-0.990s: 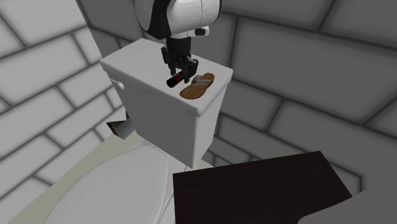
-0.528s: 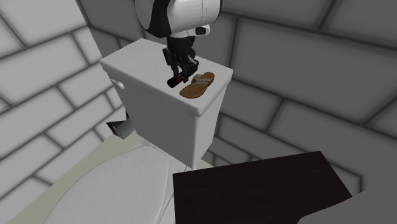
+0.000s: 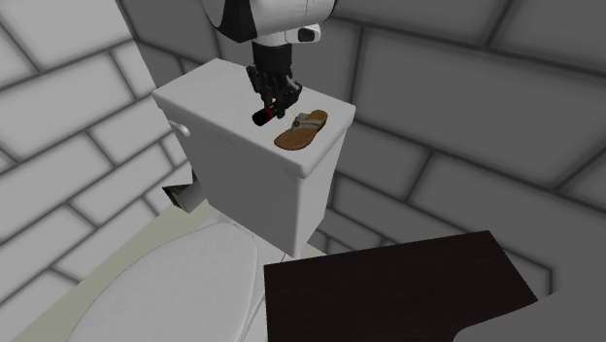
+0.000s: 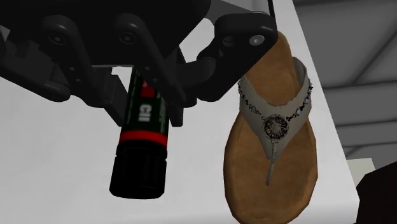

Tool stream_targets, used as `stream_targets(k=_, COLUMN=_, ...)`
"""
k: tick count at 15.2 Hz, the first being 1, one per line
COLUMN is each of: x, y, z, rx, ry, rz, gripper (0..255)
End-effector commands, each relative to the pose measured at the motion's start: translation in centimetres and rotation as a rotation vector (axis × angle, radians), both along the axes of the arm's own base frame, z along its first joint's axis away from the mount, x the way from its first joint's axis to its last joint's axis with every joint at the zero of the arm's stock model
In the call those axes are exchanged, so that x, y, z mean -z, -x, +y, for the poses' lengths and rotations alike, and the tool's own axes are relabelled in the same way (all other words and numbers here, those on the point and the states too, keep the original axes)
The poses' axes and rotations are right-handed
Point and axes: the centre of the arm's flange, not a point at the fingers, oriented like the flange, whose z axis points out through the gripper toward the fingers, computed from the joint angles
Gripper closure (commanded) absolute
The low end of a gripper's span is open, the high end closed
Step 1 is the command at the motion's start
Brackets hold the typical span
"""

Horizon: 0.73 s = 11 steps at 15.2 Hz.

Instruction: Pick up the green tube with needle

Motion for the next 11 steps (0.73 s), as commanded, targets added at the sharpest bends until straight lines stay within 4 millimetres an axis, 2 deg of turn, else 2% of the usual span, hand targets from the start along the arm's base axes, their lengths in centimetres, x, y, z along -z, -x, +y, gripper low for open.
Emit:
stream_targets(k=1, x=-1.2, y=0.0, z=0.0, rx=0.0, ry=0.0, rz=-0.001, gripper=255)
stream_targets(k=9, x=-5.4, y=0.0, z=0.0, rx=0.0, ry=0.0, rz=-0.001, gripper=255)
stream_targets(k=11, x=-5.5, y=0.0, z=0.0, rx=0.0, ry=-0.001, rz=-0.001, gripper=255)
